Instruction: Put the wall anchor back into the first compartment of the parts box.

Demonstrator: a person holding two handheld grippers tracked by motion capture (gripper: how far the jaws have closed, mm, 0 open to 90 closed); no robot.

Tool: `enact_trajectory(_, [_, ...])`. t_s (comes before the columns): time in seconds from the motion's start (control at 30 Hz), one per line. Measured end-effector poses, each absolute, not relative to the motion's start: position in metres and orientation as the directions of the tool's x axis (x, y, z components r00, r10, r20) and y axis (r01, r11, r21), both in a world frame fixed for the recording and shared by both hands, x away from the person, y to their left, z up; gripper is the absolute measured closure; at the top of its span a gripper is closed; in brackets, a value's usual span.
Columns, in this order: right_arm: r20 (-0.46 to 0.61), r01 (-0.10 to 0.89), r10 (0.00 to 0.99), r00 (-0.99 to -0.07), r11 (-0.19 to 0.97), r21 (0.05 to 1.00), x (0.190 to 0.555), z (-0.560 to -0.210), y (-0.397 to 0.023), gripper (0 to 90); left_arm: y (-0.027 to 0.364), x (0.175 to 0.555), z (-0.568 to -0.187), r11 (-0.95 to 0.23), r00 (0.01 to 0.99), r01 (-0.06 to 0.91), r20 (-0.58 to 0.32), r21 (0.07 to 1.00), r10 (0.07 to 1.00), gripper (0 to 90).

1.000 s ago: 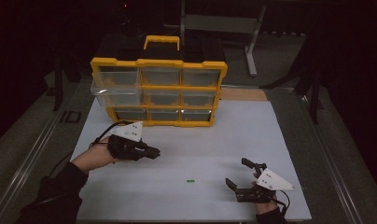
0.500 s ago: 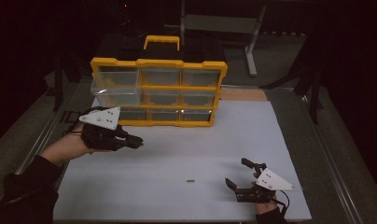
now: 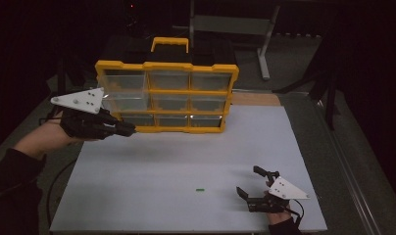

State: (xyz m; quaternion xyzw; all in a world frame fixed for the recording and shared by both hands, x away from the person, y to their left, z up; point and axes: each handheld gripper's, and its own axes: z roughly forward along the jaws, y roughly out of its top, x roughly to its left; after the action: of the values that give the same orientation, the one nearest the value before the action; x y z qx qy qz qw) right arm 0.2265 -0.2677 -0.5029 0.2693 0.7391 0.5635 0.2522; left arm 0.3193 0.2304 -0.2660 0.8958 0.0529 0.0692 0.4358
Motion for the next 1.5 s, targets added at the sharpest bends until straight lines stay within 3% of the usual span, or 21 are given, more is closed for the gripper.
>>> enact_trajectory(0.77, [-0.072, 0.114, 0.682, -0.728, 0.224, 0.968, 0.227, -0.503, -0.268, 8.6, 0.247, 0.355, -0.204, -0.535, 0.958, 0.015, 0.141, 0.845, 0.249, 83.2])
enact_trajectory(1.5, [-0.063, 0.122, 0.679, -0.731, 0.221, 0.968, 0.226, -0.504, -0.269, 8.6, 0.245, 0.405, -0.215, -0.578, 0.870, 0.238, 0.093, 0.781, 0.484, 83.0])
